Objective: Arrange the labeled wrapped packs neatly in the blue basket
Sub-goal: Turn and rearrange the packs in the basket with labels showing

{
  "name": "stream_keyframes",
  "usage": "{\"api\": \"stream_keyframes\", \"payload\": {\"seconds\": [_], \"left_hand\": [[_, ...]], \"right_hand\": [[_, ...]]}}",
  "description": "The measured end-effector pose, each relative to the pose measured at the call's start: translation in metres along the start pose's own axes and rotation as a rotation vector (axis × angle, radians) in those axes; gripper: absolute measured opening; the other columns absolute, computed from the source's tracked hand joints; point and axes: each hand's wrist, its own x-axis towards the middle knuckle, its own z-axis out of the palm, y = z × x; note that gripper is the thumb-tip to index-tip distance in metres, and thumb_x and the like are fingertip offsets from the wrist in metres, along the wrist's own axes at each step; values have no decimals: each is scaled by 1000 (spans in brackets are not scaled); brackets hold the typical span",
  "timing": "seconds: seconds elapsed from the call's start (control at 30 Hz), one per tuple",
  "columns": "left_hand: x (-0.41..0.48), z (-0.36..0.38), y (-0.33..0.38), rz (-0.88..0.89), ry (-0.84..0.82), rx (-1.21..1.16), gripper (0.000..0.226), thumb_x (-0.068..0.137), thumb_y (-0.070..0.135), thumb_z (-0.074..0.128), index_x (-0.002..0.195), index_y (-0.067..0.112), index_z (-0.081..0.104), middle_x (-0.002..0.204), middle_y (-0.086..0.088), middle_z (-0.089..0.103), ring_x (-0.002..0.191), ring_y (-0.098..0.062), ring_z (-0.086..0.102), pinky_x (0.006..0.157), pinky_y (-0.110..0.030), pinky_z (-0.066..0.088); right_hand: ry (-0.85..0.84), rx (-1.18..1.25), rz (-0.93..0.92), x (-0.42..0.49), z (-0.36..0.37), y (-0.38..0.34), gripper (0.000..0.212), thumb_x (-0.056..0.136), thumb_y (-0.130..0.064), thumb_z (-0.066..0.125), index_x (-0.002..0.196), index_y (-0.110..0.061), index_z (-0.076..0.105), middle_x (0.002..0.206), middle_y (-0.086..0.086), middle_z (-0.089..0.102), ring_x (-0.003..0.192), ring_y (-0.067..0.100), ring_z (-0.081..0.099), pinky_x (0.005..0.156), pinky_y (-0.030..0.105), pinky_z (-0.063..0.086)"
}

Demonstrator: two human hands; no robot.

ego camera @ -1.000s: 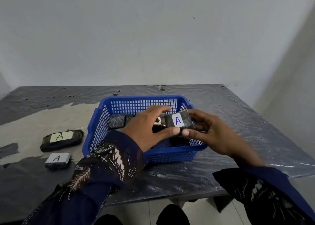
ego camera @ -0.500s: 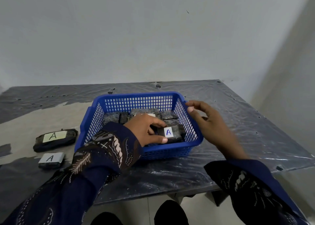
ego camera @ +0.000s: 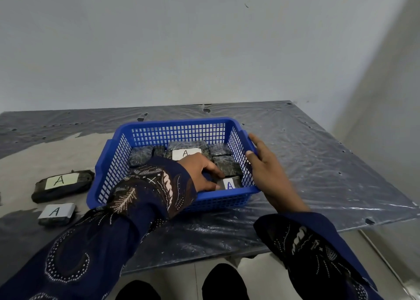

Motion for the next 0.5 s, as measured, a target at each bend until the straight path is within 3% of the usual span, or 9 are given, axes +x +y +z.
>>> {"api": "stream_keyframes", "payload": {"seconds": [0.17,0.3,0.4,0.5], "left_hand": [[8,10,2,-36,43,-81,35,73,16,83,105,16,69,92,-2,67,82,-17,65,87,-38,56],[8,5,2,-37,67,-93,33,74,14,82,103,13,67,99,-6,70,81,-14,66,85,-34,57],[12,-7,7,27,150,132,30,78,15,78,105,15,67,103,-1,69,71,-3,58,73,-19,50],[21,-16,12,82,121,438,48,81,24,75,125,20,59,122,2,62,94,-11,60,80,-19,40]], "right_hand": [[10,18,1,-2,1,0,50,105,-21,42,154,-30,34,147,-1,52,125,19,58,105,50,49],[13,47,3,-3,1,0,48,106,-20,41,152,-33,36,138,-3,58,109,21,67,93,49,57],[12,74,-9,-5,0,-2,47,106,-18,41,150,-33,37,126,-9,63,101,13,68,88,42,60],[6,79,-14,-5,-1,-1,47,107,-18,41,151,-34,36,126,-11,62,102,8,67,90,40,59]]}}
